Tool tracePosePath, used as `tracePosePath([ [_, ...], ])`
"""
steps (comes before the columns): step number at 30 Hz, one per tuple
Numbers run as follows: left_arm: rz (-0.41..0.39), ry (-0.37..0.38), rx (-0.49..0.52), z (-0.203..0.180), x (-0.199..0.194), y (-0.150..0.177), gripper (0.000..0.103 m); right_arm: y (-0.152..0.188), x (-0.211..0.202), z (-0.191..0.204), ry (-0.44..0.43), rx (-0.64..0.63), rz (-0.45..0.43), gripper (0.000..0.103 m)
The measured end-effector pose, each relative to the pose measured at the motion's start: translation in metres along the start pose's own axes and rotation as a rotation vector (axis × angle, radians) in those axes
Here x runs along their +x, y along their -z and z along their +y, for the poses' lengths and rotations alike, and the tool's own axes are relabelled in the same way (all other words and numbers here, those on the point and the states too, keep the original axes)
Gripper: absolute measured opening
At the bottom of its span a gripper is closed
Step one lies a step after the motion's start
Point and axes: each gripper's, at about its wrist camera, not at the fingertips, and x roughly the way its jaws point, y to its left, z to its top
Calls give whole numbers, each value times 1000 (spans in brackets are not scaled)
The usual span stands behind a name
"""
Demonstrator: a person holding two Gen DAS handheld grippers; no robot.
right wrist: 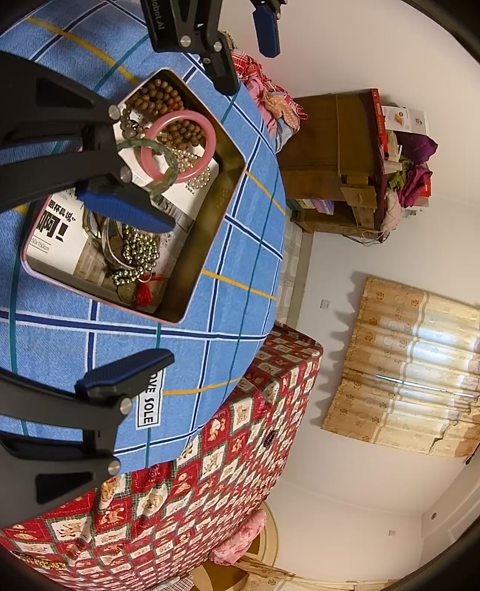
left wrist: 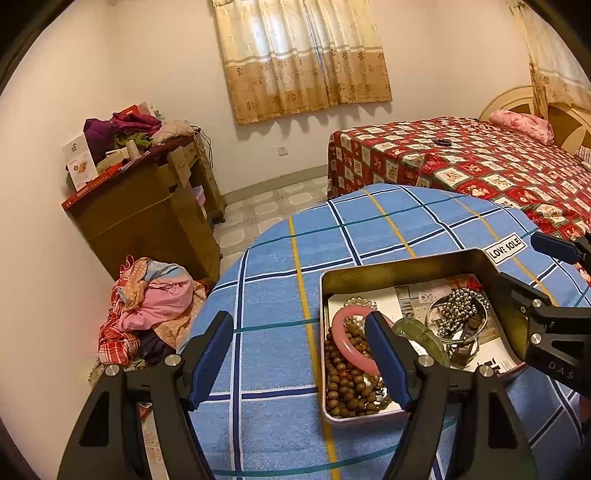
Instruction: Organize jewelry
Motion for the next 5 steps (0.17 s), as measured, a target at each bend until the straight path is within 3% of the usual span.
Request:
tracePosePath([
  [5,0,11,4,-1,0,1,74,1,0,1,-1,2,0,67],
])
